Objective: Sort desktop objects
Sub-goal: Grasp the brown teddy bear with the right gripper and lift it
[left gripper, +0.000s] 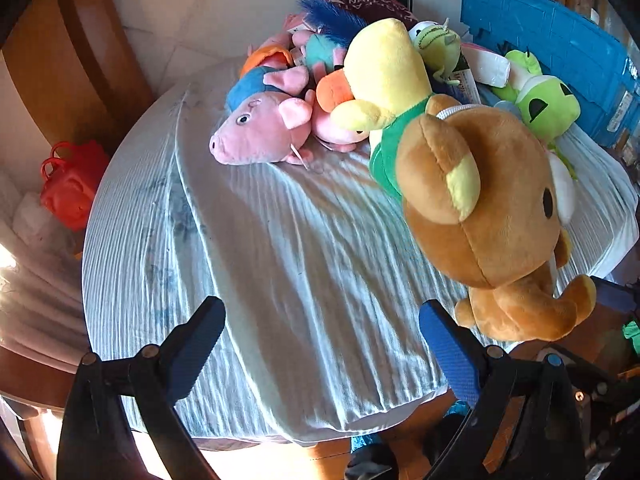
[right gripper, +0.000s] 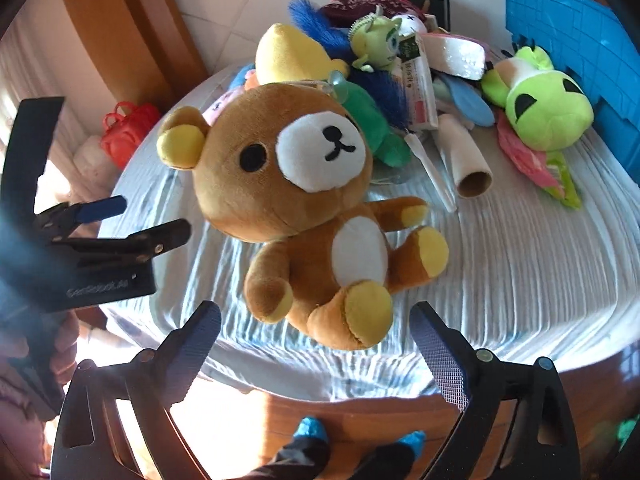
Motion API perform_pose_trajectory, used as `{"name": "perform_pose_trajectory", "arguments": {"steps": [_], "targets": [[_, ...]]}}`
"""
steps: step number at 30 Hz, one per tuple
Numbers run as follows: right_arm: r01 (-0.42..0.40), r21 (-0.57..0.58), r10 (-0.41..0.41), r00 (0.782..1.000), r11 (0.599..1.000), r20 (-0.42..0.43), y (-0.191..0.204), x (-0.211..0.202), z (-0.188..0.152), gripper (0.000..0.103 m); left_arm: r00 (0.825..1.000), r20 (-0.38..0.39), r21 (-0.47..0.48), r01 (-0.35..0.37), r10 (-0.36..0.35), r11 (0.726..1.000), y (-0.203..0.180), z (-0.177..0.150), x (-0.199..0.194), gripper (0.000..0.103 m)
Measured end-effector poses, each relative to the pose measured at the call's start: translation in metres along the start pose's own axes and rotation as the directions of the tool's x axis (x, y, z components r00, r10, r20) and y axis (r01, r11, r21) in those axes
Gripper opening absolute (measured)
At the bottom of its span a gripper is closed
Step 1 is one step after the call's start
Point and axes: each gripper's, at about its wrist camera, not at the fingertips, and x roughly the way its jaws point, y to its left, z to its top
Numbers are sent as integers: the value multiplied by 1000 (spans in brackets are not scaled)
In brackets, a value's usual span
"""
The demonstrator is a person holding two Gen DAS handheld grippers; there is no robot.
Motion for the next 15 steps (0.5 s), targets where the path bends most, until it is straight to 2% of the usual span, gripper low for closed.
{"name": "perform_pose_trajectory", "arguments": {"steps": [1,2,4,6,9,11,12,13,14,15], "targets": [[13,14,-13,1000,1000,-22,0,6,-2,92,1000,4,-1,18,-18,1000,1,-3,-3,100],[10,22,-9,999,1000,-52,-1,14,-3,85,999,14,3,31,-31,1000,2,-4,-8,100],[61,13,-60,993,998,-98,-3,33,-8,59,997,44,21,60,-61,998,1,-1,-22,100],[96,-17,-97,992,995,-85,-3,36,-8,37,992,95,46,85,-89,995,-3,10,-39,100],[229,-94,-231,973,969,-12,-1,19,-3,35,975,168,79,136,-148,988,-18,36,-58,100],[296,-128,-295,955,947,24,-9,10,0,32,969,181,96,154,-169,983,-32,55,-53,100],[350,-157,-348,937,924,42,-13,8,1,27,969,174,101,159,-175,982,-39,64,-46,100],[383,-176,-380,924,907,54,-17,6,2,26,974,151,114,155,-171,981,-48,70,-36,100],[383,-166,-380,924,909,53,-24,3,3,26,982,111,131,141,-156,981,-56,74,-24,100],[358,-134,-356,934,924,42,-34,0,5,26,985,76,141,142,-154,980,-63,72,-14,100]]}}
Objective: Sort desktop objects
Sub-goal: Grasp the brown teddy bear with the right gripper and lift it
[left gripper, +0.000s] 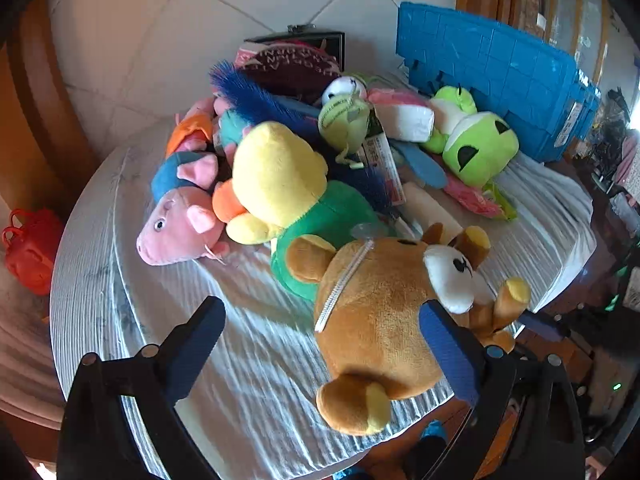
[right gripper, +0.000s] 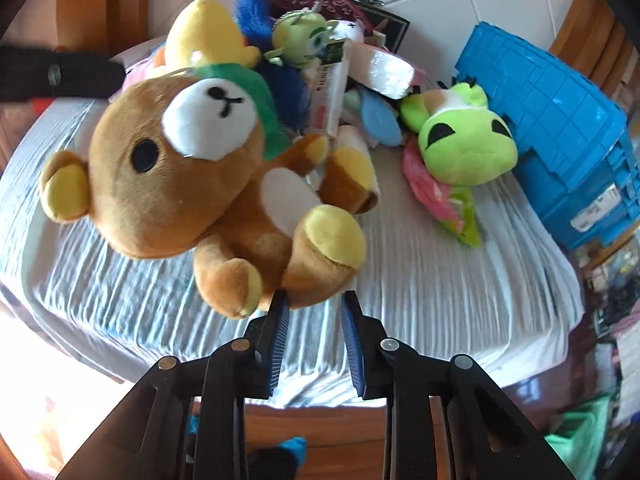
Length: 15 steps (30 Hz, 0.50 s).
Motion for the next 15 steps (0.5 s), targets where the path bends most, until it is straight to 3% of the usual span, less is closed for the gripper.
{"name": "perform_pose_trajectory", "arguments": {"steps": [3,5,7,9,11,13,15], "targets": [[-59,83,59,998,995,-1,-23,0,1,27,999,-32,18,39,-38,999,-10,-23,12,100],[-135,146,136,991,980,1,-33,-4,-2,29,997,-74,28,22,-20,999,-15,-42,21,100],[-204,194,207,978,959,5,-36,-6,-5,39,993,-120,26,-10,14,1000,-15,-60,33,100],[-264,227,267,963,937,17,-34,-11,-6,72,991,-132,7,-16,17,1000,-12,-73,37,100],[-309,239,311,950,920,34,-28,-15,-6,82,993,-119,-18,16,-18,1000,-7,-80,32,100],[-328,236,328,944,915,38,-18,-19,-4,83,997,-82,-17,12,-13,1000,-3,-83,21,100],[-344,236,343,938,909,44,-10,-22,-1,99,999,-44,3,12,-12,1000,0,-83,10,100]]}}
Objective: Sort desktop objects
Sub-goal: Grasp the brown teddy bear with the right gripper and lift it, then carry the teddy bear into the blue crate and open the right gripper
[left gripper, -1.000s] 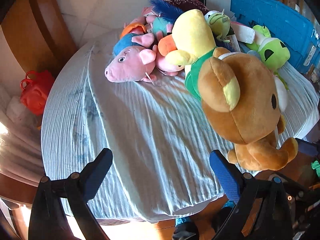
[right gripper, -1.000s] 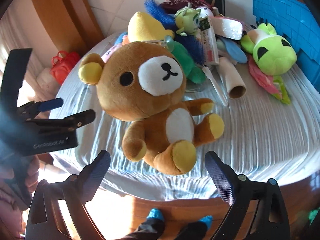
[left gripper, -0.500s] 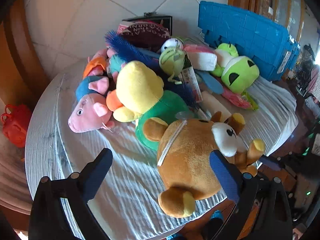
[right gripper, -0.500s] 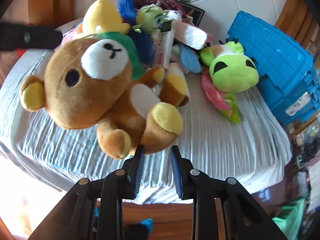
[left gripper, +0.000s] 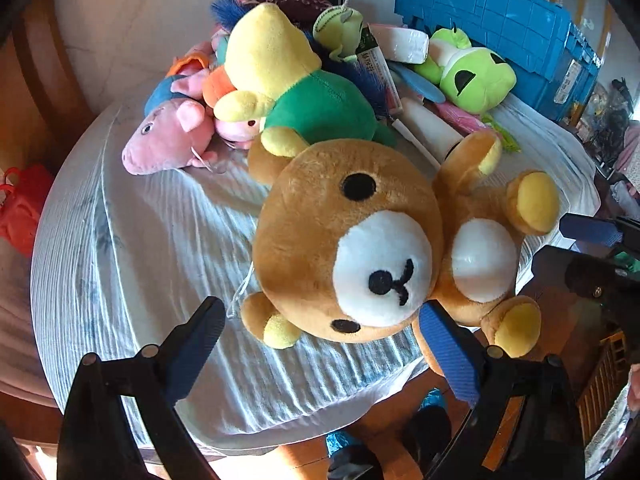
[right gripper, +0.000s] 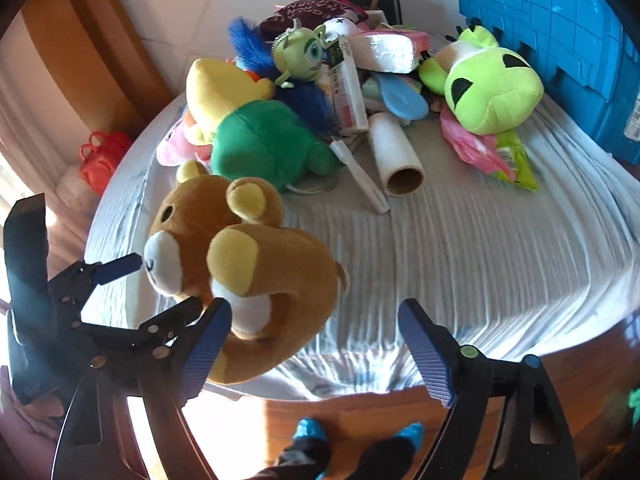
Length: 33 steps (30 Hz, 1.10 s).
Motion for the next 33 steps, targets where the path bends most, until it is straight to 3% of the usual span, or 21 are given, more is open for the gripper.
{"name": "perform_pose_trajectory", "arguments": {"steps": [3,12,13,14,15,19,22,25,29,33], "targets": [[3,-7,-3,1000,1000,-13,11,4,1,103,1000,-9,54,-15,16,998,-1,2,3,100],[58,121,-51,997,991,-60,7,27,-5,100,997,-46,98,59,-54,993,-9,9,38,98],[73,119,-66,996,990,-63,8,31,-3,91,996,-46,101,75,-71,992,-9,10,40,94],[70,113,-62,996,991,-69,9,35,-2,58,996,-42,102,82,-78,991,-10,10,40,91],[25,121,-17,997,992,-70,11,38,-1,50,997,-33,105,78,-75,991,-11,10,39,86],[76,42,-74,996,996,-45,25,30,-1,44,997,-15,95,80,-79,992,-11,7,31,80],[41,25,-41,999,999,-2,26,12,-1,27,996,31,90,86,-89,992,-14,6,14,79],[72,-21,-71,997,997,30,29,-4,6,27,993,83,95,78,-86,992,-27,13,-4,79],[68,59,-69,998,996,10,4,-7,9,30,998,19,96,52,-54,994,-39,18,9,78],[25,107,-21,999,994,-38,-15,-3,-1,70,996,-41,50,87,-85,995,-30,9,19,78]]}}
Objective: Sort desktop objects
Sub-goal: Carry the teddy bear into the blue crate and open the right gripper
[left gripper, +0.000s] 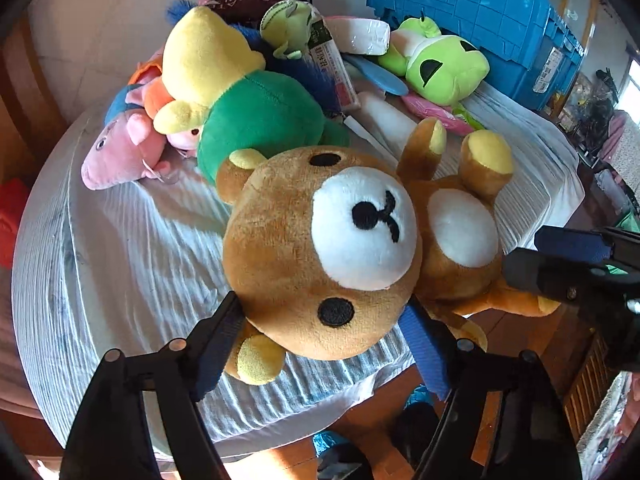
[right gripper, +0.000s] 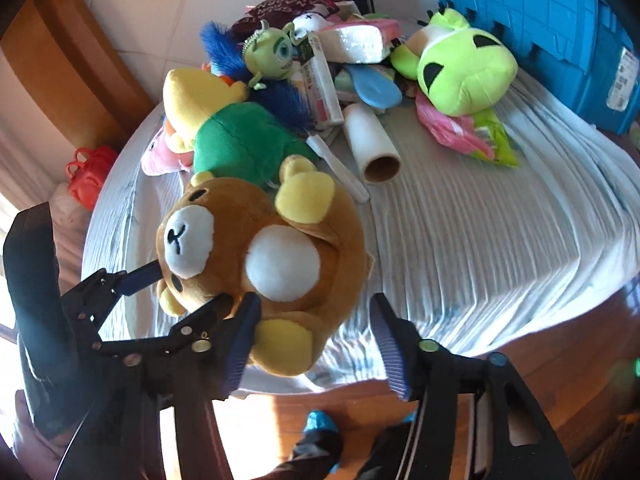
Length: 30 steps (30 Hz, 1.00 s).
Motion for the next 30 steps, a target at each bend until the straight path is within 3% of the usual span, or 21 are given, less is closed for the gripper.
{"name": "perform_pose_trajectory", "arguments": {"steps": [5,7,8,10,12,19,30], "targets": [[-12,22,12,1000,1000,-24,5,24,-3,92,1000,-8,53,-7,7,999,-1,-4,8,85],[-4,31,5,999,1000,-45,6,37,-1,93,999,-28,86,-22,25,996,-4,-1,17,89],[3,34,-1,999,999,-47,6,44,0,93,999,-32,88,-18,21,996,-4,1,21,89],[-4,34,5,999,999,-44,5,53,1,72,1000,-20,92,-10,12,996,-4,4,23,87],[-21,36,23,999,999,-31,5,49,2,64,1000,-10,96,8,-7,995,-5,5,19,81],[-28,-28,29,997,999,74,2,-4,7,63,992,126,109,16,-30,994,-26,19,-26,80],[21,-115,4,977,993,215,-66,-90,62,64,959,280,100,26,-53,995,-119,99,-61,80]]}}
